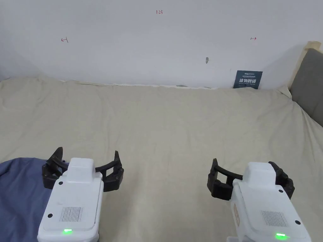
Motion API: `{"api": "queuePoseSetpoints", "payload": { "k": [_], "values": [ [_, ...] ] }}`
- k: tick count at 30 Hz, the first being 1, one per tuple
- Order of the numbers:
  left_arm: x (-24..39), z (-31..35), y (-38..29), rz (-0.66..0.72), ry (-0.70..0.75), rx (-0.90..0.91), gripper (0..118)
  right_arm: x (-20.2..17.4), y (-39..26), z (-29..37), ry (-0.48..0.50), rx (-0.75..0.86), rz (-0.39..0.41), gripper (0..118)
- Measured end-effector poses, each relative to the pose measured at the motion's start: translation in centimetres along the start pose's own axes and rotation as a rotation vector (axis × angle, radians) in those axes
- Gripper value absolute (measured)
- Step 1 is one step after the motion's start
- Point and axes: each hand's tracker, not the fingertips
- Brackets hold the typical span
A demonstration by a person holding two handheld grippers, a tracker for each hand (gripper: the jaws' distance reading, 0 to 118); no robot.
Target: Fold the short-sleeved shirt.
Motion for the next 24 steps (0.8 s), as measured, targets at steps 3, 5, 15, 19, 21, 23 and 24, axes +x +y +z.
{"api": "queuePoseSetpoints", "payload": {
  "k": [3,5,15,19,21,23,24],
  "values": [
    [-0.1,-0.1,-0.1,0.014,-0.013,-0.010,118,-0.1,0.0,0.1,-0.003,-0.001,0.012,118],
    [-0.1,-0.1,-0.1,0.015,-0.016,-0.015,118,-0.1,-0.5,-0.4,-0.013,0.005,0.030,118],
    [-0.4,0.1,-0.3,0.028,-0.013,-0.016,118,-0.2,-0.4,-0.3,-0.006,0.012,0.040,118],
    [-0.4,0.1,-0.5,0.016,-0.015,-0.017,118,-0.3,-0.1,0.3,-0.003,0.012,0.037,118],
    [-0.4,0.2,-0.6,0.015,-0.014,-0.013,118,-0.4,0.1,0.6,-0.004,0.010,0.035,118],
    [-0.4,0.3,-0.5,0.018,-0.014,-0.014,118,-0.4,0.1,0.7,-0.003,0.008,0.035,118],
    [-0.5,0.3,-0.5,0.018,-0.013,-0.015,118,-0.5,0.2,0.7,-0.002,0.009,0.036,118]
  ]
}}
